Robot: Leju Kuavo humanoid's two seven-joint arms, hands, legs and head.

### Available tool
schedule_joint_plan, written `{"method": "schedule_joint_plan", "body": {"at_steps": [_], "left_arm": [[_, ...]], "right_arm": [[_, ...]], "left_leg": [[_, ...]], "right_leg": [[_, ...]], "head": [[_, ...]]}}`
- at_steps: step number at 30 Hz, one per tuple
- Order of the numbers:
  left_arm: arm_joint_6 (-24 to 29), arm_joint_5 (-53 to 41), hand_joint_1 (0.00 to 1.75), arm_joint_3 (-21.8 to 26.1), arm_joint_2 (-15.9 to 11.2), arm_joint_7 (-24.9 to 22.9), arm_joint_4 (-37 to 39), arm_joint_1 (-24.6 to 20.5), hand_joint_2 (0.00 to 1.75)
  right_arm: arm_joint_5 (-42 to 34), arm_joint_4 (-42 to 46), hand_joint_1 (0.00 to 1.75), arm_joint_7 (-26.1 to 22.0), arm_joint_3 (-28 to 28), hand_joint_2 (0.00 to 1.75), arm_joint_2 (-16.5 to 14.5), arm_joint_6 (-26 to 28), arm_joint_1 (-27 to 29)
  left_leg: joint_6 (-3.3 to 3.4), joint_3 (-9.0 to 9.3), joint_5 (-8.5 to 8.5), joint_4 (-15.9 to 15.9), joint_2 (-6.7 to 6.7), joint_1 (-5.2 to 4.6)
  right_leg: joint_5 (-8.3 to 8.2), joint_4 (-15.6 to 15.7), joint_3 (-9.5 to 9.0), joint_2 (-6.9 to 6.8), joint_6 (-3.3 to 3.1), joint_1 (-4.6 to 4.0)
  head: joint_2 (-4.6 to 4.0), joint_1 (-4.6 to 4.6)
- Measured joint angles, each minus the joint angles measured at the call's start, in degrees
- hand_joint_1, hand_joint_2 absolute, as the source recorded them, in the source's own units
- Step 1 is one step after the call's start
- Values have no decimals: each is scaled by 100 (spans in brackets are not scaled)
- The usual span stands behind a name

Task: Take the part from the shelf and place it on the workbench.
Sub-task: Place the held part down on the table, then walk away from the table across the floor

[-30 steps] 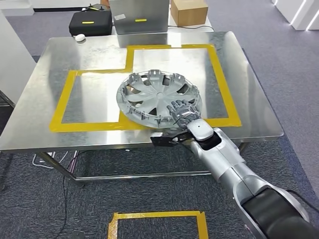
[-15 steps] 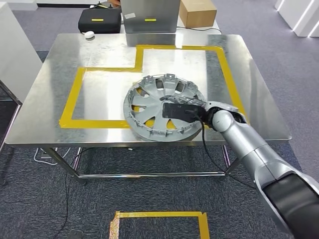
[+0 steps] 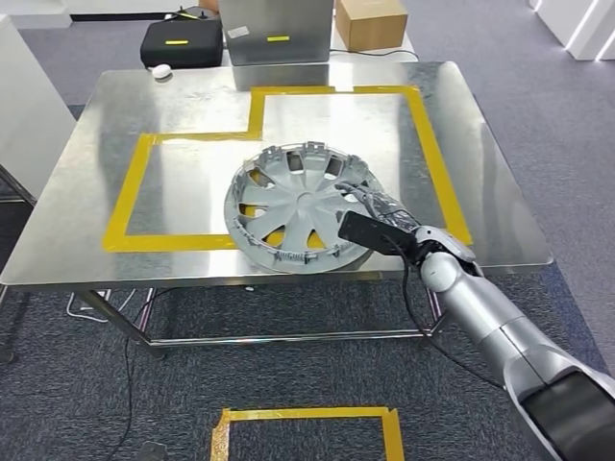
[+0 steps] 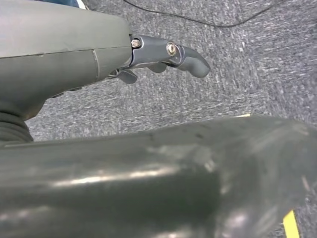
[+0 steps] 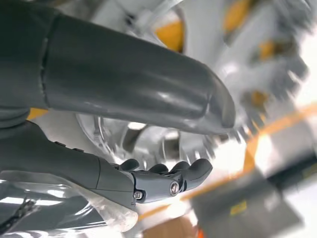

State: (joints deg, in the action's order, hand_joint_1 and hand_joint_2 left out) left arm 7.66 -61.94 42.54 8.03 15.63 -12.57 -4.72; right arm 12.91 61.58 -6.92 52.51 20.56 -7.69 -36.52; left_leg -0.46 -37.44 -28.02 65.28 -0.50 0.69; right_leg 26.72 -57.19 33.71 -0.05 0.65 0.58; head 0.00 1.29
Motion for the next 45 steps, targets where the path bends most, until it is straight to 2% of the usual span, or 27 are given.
{"method": "schedule_joint_plan", "body": {"at_steps": [2,5,7,8,10,11,12,13,15,17,20,22,23,25,26,27,28,29,31,33,36,37,39,41,42,43,45], "left_arm": [[25,47,0,9,0,51,0,15,0],[90,116,0,52,4,124,0,87,0],[150,163,0,93,4,150,0,117,0],[174,183,0,118,4,157,0,125,0],[198,229,0,168,9,168,0,152,0],[201,247,0,197,13,170,0,169,0],[205,264,0,222,16,173,0,180,0],[209,279,0,246,19,173,0,184,0],[215,317,0,294,30,180,0,181,0],[215,360,0,349,40,190,0,180,0],[252,406,0,420,46,205,0,183,0],[340,461,0,474,48,249,0,180,0],[385,493,0,506,48,281,0,179,0],[435,538,0,568,50,340,0,181,0],[445,551,0,592,53,356,0,184,0],[451,560,0,611,56,367,0,187,0],[455,564,0,627,57,376,0,188,0],[458,567,0,642,57,383,0,185,0],[466,568,0,667,53,391,0,174,0],[479,569,0,679,51,397,0,160,0],[541,598,0,707,62,394,0,157,0],[559,611,0,723,67,392,0,156,0],[585,627,0,755,74,392,0,151,0],[612,634,0,785,79,393,0,155,0],[620,637,0,799,86,392,0,160,0],[627,639,0,814,92,390,0,163,0],[641,640,0,839,104,385,0,159,0]], "right_arm": [[-285,231,0,-122,-428,0,-107,428,390],[-1052,758,0,-277,-1284,0,-362,800,1155],[-1562,1160,0,-352,-1848,0,-486,872,1644],[-1746,1366,0,-387,-2110,0,-515,912,1869],[-2014,1800,0,-463,-2595,0,-564,1000,2319],[-2117,2024,0,-503,-2817,0,-594,1025,2542],[-2213,2231,0,-548,-3009,0,-625,1033,2749],[-2313,2436,0,-603,-3184,0,-654,1025,2941],[-2490,2864,0,-751,-3500,0,-691,987,3293],[-2599,3283,0,-893,-3778,0,-722,953,3601],[-2624,3765,0,-1023,-4091,0,-771,916,4014],[-2580,4065,0,-1141,-4261,0,-797,857,4276],[-2536,4208,0,-1205,-4333,0,-805,815,4404],[-2448,4439,0,-1305,-4446,0,-812,743,4650],[-2417,4528,0,-1331,-4490,0,-812,716,4757],[-2400,4604,0,-1346,-4530,0,-813,700,4845],[-2391,4670,0,-1355,-4564,0,-813,691,4915],[-2387,4728,0,-1360,-4592,0,-813,687,4965],[-2385,4817,0,-1368,-4632,0,-813,685,5024],[-2374,4873,0,-1372,-4665,0,-814,681,5055],[-2260,4943,0,-1389,-4693,0,-816,649,5110],[-2188,4981,0,-1406,-4701,0,-815,631,5148],[-2042,5056,0,-1441,-4726,0,-802,602,5240],[-1939,5110,0,-1458,-4757,0,-776,574,5343],[-1905,5136,0,-1463,-4776,0,-758,558,5398],[-1881,5171,0,-1469,-4798,0,-737,543,5451],[-1844,5260,0,-1481,-4850,0,-688,510,5531]], "left_leg": [[37,265,150,-561,-8,-11],[123,307,133,-672,-23,-20],[203,330,154,-716,-31,-9],[235,341,163,-732,-37,-3],[268,343,155,-731,-46,-12],[274,347,148,-729,-46,-16],[277,351,140,-727,-45,-18],[275,359,131,-724,-44,-19],[251,385,102,-714,-43,-20],[200,395,64,-684,-45,-45],[125,408,39,-679,-37,-63],[62,372,-96,-531,-22,-57],[32,287,-251,-300,-14,-53],[-4,-11,-639,440,-5,-43],[-10,-149,-764,767,-3,-41],[-6,-213,-787,934,-2,-41],[10,-172,-696,872,-2,-43],[39,-25,-513,585,-2,-48],[125,377,-164,-232,0,-73],[174,585,-60,-675,4,-104],[222,601,-28,-756,9,-111],[250,605,0,-785,13,-96],[289,601,43,-821,24,-68],[302,582,56,-817,31,-67],[302,578,59,-815,34,-67],[299,576,62,-810,35,-65],[285,577,58,-786,36,-55]], "right_leg": [[19,-14,2,-12,47,-24],[39,-2,10,-30,134,-24],[192,-175,97,-22,188,-7],[354,-448,226,-14,206,0],[713,-1253,603,-3,229,1],[806,-1572,767,-2,238,1],[790,-1688,842,-3,243,2],[669,-1569,799,-4,244,5],[294,-791,415,-17,235,14],[111,-154,55,-19,200,9],[120,-50,-35,-3,118,1],[115,-37,-57,-5,50,21],[113,-29,-71,-11,18,32],[124,-30,-84,-19,-19,27],[128,-31,-87,-19,-24,22],[130,-32,-91,-15,-28,17],[131,-32,-98,-7,-28,10],[132,-32,-109,3,-28,3],[137,-37,-126,21,-19,-14],[134,-41,-117,30,23,-19],[131,-42,-96,35,121,-1],[200,-116,-56,34,151,1],[532,-614,172,30,200,12],[896,-1371,489,24,241,22],[956,-1596,575,22,258,26],[895,-1593,551,19,272,32],[536,-963,196,9,293,56]], "head": [[0,7],[0,15],[0,26],[0,38],[0,55],[0,58],[0,58],[0,58],[0,60],[0,60],[0,58],[0,48],[0,38],[0,23],[0,23],[0,22],[0,22],[0,21],[0,23],[0,26],[0,26],[0,34],[0,57],[0,75],[0,76],[0,79],[0,80]]}}
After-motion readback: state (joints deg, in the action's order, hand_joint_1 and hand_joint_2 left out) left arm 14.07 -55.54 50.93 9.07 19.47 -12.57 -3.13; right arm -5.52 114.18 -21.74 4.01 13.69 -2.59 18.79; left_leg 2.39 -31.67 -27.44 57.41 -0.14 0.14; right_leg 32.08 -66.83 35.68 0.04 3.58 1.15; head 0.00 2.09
